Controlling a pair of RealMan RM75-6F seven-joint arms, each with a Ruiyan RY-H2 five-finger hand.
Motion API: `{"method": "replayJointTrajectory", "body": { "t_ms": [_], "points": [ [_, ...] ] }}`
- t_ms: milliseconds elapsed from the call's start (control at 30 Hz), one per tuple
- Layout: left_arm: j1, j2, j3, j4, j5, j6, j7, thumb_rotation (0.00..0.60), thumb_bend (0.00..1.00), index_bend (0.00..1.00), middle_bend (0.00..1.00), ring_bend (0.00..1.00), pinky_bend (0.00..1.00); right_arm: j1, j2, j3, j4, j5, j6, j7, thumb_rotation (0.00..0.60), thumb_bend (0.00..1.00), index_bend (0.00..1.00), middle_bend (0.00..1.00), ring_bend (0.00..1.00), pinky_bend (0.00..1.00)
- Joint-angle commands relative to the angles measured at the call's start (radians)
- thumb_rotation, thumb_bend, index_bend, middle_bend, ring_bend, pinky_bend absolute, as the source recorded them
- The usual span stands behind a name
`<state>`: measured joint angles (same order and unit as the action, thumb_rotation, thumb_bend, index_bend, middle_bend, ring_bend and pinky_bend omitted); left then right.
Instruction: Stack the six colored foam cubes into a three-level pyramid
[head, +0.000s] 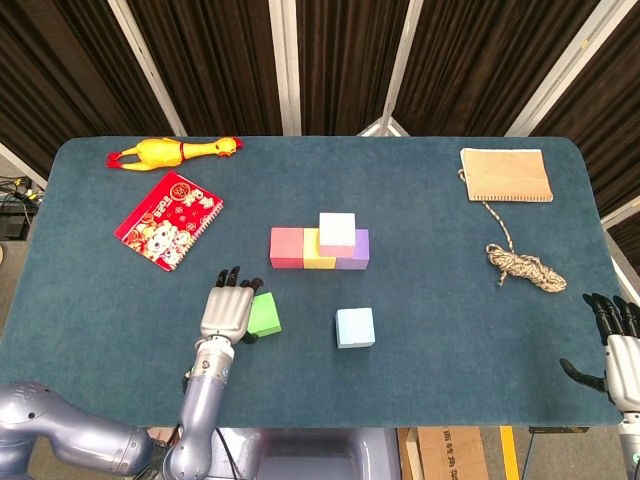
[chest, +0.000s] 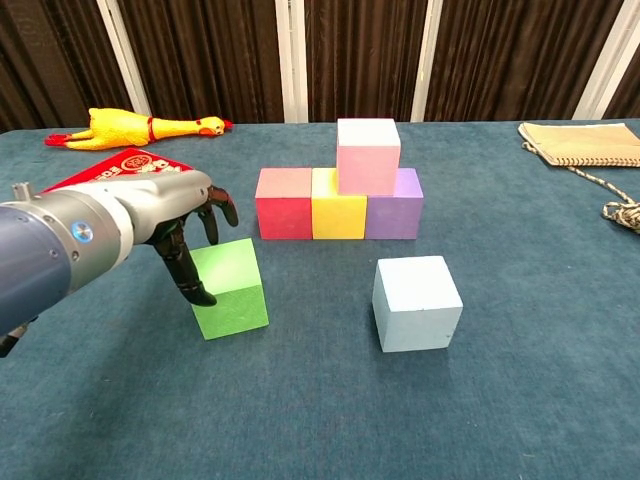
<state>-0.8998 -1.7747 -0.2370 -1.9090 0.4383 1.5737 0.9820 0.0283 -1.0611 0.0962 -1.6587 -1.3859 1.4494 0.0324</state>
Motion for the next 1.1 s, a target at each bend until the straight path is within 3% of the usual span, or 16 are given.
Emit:
{"method": "replayJointTrajectory", "body": {
  "t_ms": [33,467,1100],
  "points": [
    [0.005,-0.005,0.002,0.001,-0.003,0.004,0.010,0.600,0.18,0.24,0.29,0.00,0.00,-0.001,0.001,0.003,0.001,0.003,0.002,0.010,0.600,0.19,0.13,0.14,0.02,0.00],
    [0.020,-0.026,0.002,0.032,0.020,-0.005,0.032,0.600,0.19,0.25,0.30,0.00,0.00,0.004,-0.004,0.005,0.015,0.012,-0.009,0.019,0.600,0.19,0.13,0.14,0.02,0.00],
    [0.036,-0.030,-0.015,0.049,0.033,-0.014,0.054,0.600,0.33,0.33,0.37,0.00,0.00,0.007,-0.009,0.008,0.020,0.019,-0.014,0.037,0.600,0.19,0.13,0.14,0.02,0.00]
  ]
}}
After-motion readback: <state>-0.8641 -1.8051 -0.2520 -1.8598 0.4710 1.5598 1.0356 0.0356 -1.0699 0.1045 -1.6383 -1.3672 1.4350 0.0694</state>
